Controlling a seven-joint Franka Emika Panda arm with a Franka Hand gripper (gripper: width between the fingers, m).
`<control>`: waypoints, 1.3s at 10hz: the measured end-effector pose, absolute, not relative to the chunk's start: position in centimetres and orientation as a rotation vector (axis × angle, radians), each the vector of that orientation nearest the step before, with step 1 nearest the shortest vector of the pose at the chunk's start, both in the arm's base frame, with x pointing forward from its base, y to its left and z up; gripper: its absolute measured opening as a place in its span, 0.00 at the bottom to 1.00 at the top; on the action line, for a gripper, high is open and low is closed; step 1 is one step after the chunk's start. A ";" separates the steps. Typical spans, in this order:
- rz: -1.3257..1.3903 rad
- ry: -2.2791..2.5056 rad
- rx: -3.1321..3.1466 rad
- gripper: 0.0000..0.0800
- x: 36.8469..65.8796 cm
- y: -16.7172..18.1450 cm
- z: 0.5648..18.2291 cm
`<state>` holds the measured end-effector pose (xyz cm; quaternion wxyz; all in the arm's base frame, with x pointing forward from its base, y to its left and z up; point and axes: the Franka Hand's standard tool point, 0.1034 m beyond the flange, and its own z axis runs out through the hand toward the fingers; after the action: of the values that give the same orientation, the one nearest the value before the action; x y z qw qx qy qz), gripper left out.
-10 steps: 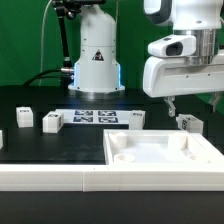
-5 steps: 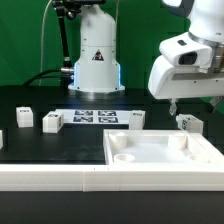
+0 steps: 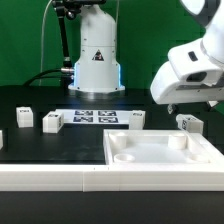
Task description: Assemble one leg
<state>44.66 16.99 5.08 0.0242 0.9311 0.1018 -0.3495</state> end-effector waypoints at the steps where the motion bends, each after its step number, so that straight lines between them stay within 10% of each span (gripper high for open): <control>1: -1.186 0.274 2.829 0.81 44.0 17.4 4.8; 13: -1.344 0.301 2.717 0.81 41.0 19.0 0.8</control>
Offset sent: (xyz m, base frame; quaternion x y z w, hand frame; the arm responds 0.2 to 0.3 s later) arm -0.0080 0.0085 -0.0069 -0.0198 -0.1240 0.0104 0.9920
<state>40.99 18.95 0.84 0.0477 0.8910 0.0986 -0.4407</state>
